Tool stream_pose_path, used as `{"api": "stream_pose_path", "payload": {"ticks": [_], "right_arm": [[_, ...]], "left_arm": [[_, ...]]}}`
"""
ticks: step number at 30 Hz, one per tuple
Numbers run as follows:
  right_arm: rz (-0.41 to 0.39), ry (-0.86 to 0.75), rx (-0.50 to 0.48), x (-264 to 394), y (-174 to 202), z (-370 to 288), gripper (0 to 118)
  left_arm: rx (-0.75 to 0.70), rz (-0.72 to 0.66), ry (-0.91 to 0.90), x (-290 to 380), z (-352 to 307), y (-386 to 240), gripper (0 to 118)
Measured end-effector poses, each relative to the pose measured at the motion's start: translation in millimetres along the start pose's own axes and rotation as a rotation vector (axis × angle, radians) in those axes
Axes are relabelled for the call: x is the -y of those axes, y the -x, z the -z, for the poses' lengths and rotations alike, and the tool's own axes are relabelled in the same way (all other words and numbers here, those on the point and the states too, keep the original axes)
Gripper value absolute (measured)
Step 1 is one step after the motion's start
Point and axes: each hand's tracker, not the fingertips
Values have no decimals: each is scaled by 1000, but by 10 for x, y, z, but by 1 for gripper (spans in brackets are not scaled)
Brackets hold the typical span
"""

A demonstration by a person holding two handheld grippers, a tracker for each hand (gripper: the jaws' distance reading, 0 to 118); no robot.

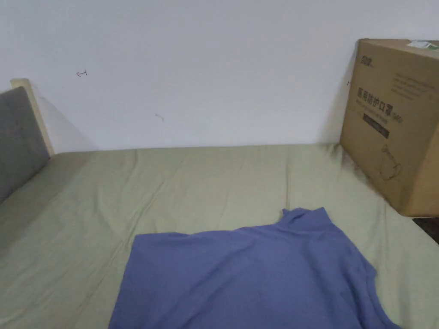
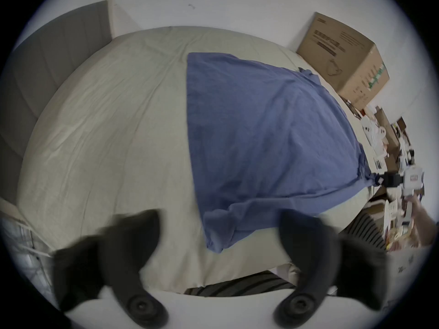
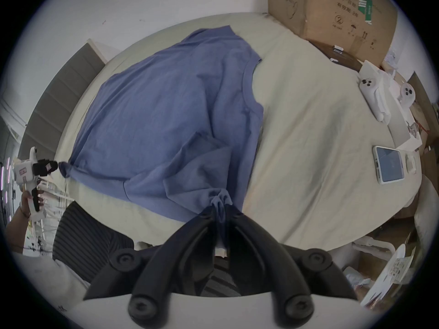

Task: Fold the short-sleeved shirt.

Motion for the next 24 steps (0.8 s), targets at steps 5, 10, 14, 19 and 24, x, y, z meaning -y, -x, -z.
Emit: {"api": "stream_pose_path", "payload": {"ticks": [5, 10, 14, 19, 24], "right_arm": [[81, -83, -5, -6, 44, -108, 113], [135, -194, -44, 17, 122, -365, 118], [117, -382, -47, 30, 376, -741, 118], [58, -760, -54, 101, 934, -1242, 104], [72, -1025, 47, 71, 1311, -1337, 1]], "left_arm": [[174, -127, -85, 47, -163, 60, 110], [151, -42, -173, 21, -448, -197, 110], [143, -22, -330, -43, -826, -456, 109], [74, 65, -644, 19, -1365, -951, 33], [20, 101, -836, 125, -1520, -1329, 0]]}}
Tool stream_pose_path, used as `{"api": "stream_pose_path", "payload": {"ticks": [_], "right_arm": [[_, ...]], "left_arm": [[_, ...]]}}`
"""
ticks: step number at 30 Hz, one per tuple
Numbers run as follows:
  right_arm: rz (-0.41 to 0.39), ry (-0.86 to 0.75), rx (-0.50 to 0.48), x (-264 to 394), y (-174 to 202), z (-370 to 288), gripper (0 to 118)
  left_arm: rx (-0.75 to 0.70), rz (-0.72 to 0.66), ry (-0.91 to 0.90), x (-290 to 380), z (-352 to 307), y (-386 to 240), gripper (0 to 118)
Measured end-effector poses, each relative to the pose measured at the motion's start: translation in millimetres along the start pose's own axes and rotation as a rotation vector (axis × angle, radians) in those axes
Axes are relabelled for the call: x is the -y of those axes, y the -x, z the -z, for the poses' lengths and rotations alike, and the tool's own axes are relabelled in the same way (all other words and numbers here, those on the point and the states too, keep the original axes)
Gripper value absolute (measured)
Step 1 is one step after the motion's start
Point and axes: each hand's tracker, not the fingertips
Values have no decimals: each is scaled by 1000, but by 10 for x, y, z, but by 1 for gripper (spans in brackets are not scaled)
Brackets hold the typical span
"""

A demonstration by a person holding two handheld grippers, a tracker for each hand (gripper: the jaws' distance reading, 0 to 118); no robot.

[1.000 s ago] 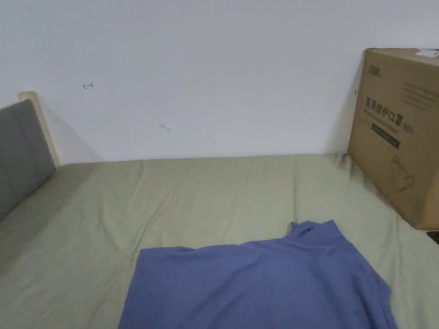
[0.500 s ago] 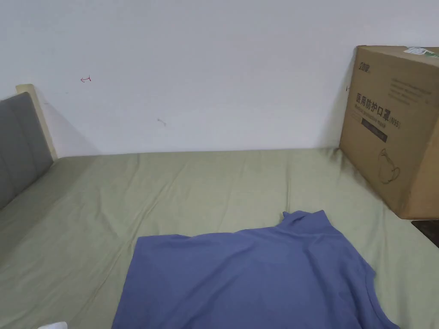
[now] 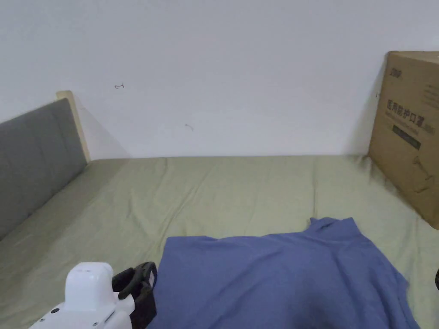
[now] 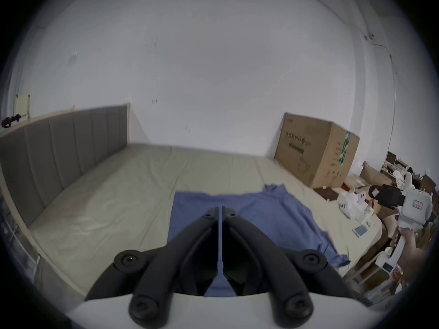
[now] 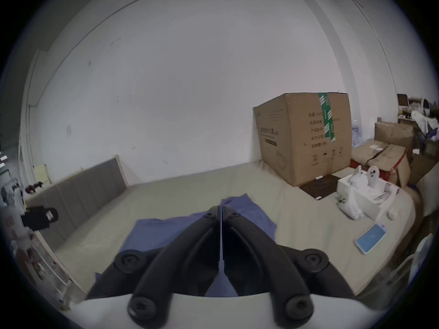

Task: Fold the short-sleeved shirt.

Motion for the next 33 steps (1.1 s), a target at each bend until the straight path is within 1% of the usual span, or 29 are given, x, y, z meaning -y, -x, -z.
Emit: {"api": "stream_pose_path", "payload": {"ticks": [1, 3, 5, 6, 7, 8, 9, 10, 11, 13, 14, 15, 16, 17, 18, 19, 21, 22, 23, 24, 25, 26, 27, 29, 30, 32, 33], "right_arm": [[27, 12, -35, -34, 2, 23, 1], [97, 59, -130, -112, -12, 116, 1], [88, 78, -115, -144, 0, 104, 1], [84, 88, -127, -139, -8, 75, 1], [75, 101, -148, -135, -1, 59, 1], [60, 141, -182, -124, -7, 63, 1], [34, 191, -194, -105, -4, 81, 1], [8, 233, -187, -71, 0, 101, 1], [-11, 267, -182, -34, 18, 123, 1], [-12, 285, -175, 58, -3, 121, 1], [-6, 300, -176, 88, -22, 123, 1], [7, 320, -171, 121, -29, 134, 1], [28, 339, -166, 151, -48, 143, 1], [51, 358, -164, 175, -66, 155, 1], [78, 379, -160, 201, -87, 172, 1], [98, 397, -156, 219, -104, 191, 1], [112, 423, -136, 249, -127, 233, 1], [113, 433, -125, 259, -135, 254, 1], [113, 442, -120, 257, -132, 263, 1], [111, 452, -116, 260, -138, 279, 1], [108, 463, -110, 263, -148, 297, 1], [103, 471, -104, 264, -161, 309, 1], [98, 475, -99, 258, -171, 304, 1], [92, 489, -79, 260, -235, 317, 1], [95, 493, -72, 271, -282, 323, 1], [109, 511, -61, 321, -419, 335, 1], [118, 530, -51, 367, -486, 347, 4]], "left_arm": [[17, -6, -18, -31, -29, -19, 0], [7, 14, 0, -91, -28, -24, 0], [-17, 14, 139, -212, 68, 64, 0], [-14, -42, 317, -261, 183, 144, 0], [-20, -111, 540, -254, 379, 266, 0], [-42, -165, 708, -176, 512, 378, 0], [-26, -200, 812, -29, 600, 510, 0], [17, -189, 834, 88, 661, 638, 0], [-5, -155, 806, 172, 716, 744, 0], [-120, -91, 866, 414, 889, 923, 1], [-147, -91, 877, 518, 868, 936, 13], [-162, -115, 864, 615, 922, 1012, 59], [-142, -149, 862, 718, 994, 1103, 107], [-129, -172, 884, 837, 1072, 1137, 118], [-82, -176, 836, 854, 982, 1031, 111], [-109, -151, 850, 875, 1022, 966, 111], [-81, -111, 851, 989, 1107, 853, 112], [-61, -92, 871, 1023, 1213, 948, 106], [-43, -80, 898, 1071, 1255, 926, 88], [-6, -80, 943, 1111, 1264, 882, 34], [9, -62, 975, 1153, 1278, 842, 4], [-14, -26, 1005, 1467, 1437, 1098, 5], [-6, -5, 1027, 1552, 1420, 1117, 5], [16, -18, 989, 1594, 1349, 1143, 5], [6, -13, 931, 1338, 1086, 780, 5], [-21, -30, 808, 1171, 844, 656, 5], [-30, -45, 729, 1089, 741, 606, 5]]}}
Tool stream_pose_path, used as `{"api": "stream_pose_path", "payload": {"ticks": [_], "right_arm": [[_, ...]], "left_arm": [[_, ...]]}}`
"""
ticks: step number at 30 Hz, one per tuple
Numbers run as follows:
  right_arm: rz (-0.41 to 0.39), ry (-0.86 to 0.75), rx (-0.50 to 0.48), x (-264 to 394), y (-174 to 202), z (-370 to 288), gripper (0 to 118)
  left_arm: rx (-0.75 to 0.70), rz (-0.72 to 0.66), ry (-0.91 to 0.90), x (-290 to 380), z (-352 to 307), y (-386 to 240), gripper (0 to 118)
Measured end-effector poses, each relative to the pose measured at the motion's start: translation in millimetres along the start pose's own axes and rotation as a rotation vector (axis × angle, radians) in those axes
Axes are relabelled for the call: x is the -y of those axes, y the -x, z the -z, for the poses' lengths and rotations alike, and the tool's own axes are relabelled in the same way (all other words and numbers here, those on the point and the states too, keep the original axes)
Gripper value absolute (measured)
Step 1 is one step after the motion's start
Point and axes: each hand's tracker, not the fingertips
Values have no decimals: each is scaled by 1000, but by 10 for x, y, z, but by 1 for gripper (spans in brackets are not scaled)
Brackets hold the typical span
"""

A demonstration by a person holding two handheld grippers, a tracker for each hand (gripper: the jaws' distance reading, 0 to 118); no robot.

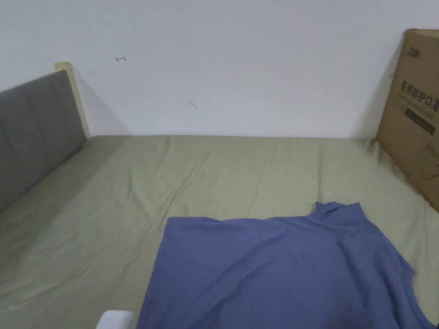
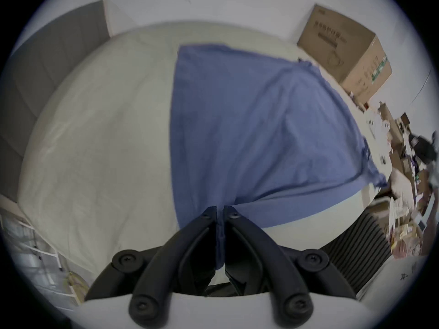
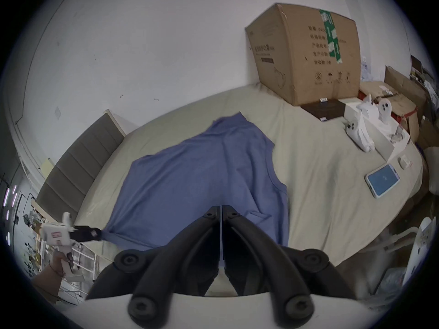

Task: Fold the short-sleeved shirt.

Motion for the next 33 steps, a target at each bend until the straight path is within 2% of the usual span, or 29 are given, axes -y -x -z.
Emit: {"api": "stream_pose_path", "payload": {"ticks": [1, 2, 3, 4, 6, 7, 8, 10, 12, 13, 14, 15, 17, 18, 20, 22, 27, 30, 33], "right_arm": [[10, 16, 7, 32, -70, 32, 15], [13, 36, -2, 81, -153, 71, 42], [13, 79, -7, 129, -218, 123, 97], [13, 115, 8, 182, -276, 187, 118], [22, 209, 52, 322, -486, 422, 116], [30, 183, 67, 373, -593, 495, 116], [67, 224, 74, 409, -652, 591, 116], [75, 307, 153, 510, -802, 731, 116], [39, 402, 156, 583, -914, 908, 114], [2, 451, 171, 619, -927, 991, 109], [-50, 496, 171, 613, -827, 1029, 98], [-91, 530, 181, 646, -798, 1073, 67], [-184, 538, 245, 701, -739, 1071, 57], [-177, 502, 212, 669, -657, 995, 37], [-178, 501, 217, 635, -620, 921, 13], [-184, 486, 222, 576, -658, 791, 9], [-104, 474, 158, 520, -762, 438, 6], [-140, 460, 163, 544, -696, 154, 6], [-141, 468, 152, 501, -644, -68, 6]], "left_arm": [[19, -22, -56, -20, 62, 320, 5], [31, -29, -104, -15, -27, 342, 5], [31, -26, -133, -6, -112, 348, 5], [27, -19, -149, -15, -145, 340, 5], [25, -3, -164, 93, -187, 196, 5], [17, 3, -176, 97, -197, 189, 5], [16, 4, -170, 90, -187, 200, 5], [12, 7, -165, 118, -201, 109, 5], [6, -6, -155, 126, -161, 140, 5], [6, -18, -146, 131, -146, 135, 5], [8, -28, -135, 135, -125, 150, 5], [9, -31, -130, 142, -107, 158, 5], [-4, -27, -115, 155, -81, 152, 5], [-9, -24, -105, 161, -73, 147, 5], [-18, -15, -98, 183, -78, 138, 5], [-18, -5, -105, 205, -132, 126, 5], [-17, 18, -111, 266, -301, 115, 5], [-6, 32, -123, 315, -485, 99, 5], [-14, 74, -147, 313, -658, 19, 5]]}}
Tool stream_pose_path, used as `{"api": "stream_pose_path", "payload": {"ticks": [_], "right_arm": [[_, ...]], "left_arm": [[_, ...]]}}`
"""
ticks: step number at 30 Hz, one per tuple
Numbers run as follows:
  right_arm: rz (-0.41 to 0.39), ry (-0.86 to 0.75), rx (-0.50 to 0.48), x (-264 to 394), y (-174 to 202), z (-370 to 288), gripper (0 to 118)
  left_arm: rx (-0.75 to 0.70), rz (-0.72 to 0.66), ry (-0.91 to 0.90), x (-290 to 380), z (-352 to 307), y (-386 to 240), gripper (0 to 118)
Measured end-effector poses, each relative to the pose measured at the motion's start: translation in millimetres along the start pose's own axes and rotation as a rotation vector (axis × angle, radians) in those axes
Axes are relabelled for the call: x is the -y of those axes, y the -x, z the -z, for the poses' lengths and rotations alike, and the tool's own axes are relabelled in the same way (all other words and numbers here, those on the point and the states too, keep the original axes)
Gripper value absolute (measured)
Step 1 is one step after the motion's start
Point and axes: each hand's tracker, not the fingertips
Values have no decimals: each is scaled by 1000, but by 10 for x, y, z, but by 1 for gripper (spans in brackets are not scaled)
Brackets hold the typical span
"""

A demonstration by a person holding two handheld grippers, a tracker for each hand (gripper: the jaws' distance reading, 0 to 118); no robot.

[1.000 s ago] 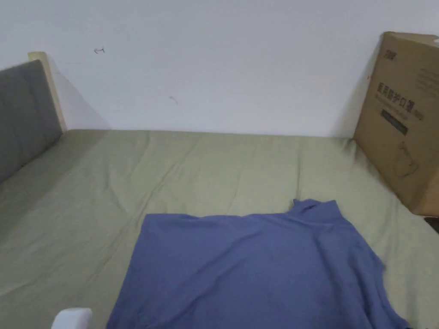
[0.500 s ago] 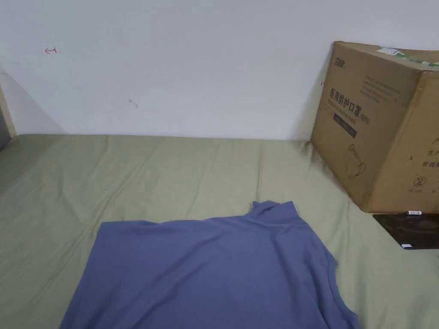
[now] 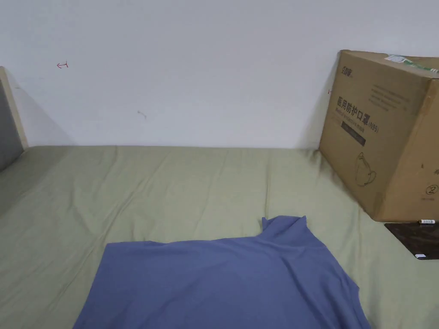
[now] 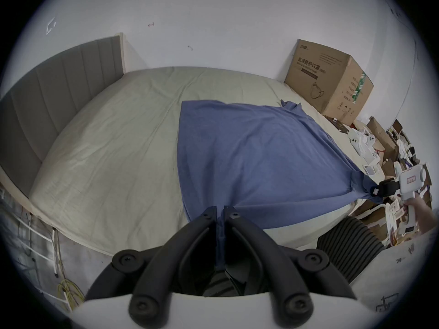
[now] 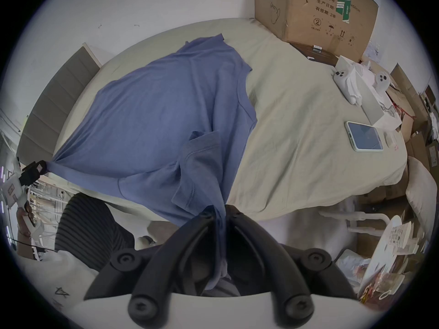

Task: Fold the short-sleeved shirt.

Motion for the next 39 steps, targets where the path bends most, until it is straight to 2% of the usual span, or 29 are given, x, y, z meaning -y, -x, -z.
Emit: {"api": "stream_pose_path", "payload": {"ticks": [3, 7, 13, 15, 16, 17, 18, 19, 20, 21, 23, 25, 29, 31, 32, 33, 34, 35, 37, 38, 39], "right_arm": [[17, -15, -24, -152, 15, -194, 6], [23, -28, -23, -819, 32, -200, 6], [168, 10, -89, -2038, -65, 462, 6], [209, 32, -64, -2339, -70, 746, 6], [214, 27, -49, -2447, -54, 873, 7], [229, 19, -40, -2549, -44, 1009, 8], [262, -2, -18, -2606, -40, 1100, 17], [305, -41, -11, -2645, -44, 1193, 42], [327, -81, -20, -2660, -51, 1251, 84], [339, -106, -17, -2621, -50, 1296, 118], [348, -117, 4, -2563, -36, 1347, 116], [321, -199, -11, -2437, 8, 1225, 116], [189, -288, -13, -2071, 216, 859, 115], [104, -385, -30, -1789, 384, 594, 113], [71, -455, -50, -1627, 472, 454, 110], [44, -515, -58, -1497, 547, 325, 95], [18, -582, -65, -1336, 627, 184, 65], [7, -670, -69, -1157, 705, 39, 65], [18, -778, -104, -929, 811, -153, 37], [42, -792, -80, -872, 859, -189, 0], [92, -795, -72, -814, 883, -220, 0]], "left_arm": [[-2, 14, -28, -189, -71, -38, 5], [-16, 56, -59, -671, 153, 1, 5], [-52, 89, -7, -1365, 1181, 168, 5], [-55, 54, 29, -1495, 1490, 246, 7], [-49, 20, 39, -1536, 1630, 283, 15], [-45, 2, 43, -1573, 1756, 318, 35], [-58, -5, 40, -1580, 1830, 327, 72], [-70, -4, 35, -1590, 1917, 342, 99], [-71, -4, 39, -1586, 1959, 352, 114], [-76, -3, 49, -1580, 2005, 352, 117], [-59, -2, 35, -1552, 1968, 338, 116], [-50, -13, 33, -1506, 1909, 343, 116], [18, -34, -73, -1377, 1506, 227, 115], [42, -57, -158, -1331, 1353, 158, 104], [31, -62, -216, -1241, 1128, 99, 92], [14, -62, -267, -1193, 982, 58, 65], [3, -61, -313, -1185, 912, 55, 36], [-5, -65, -362, -1128, 767, 3, 24], [-34, -96, -420, -869, 394, -189, 0], [-77, -113, -422, -803, 314, -240, 0], [-93, -134, -442, -738, 223, -248, 0]]}}
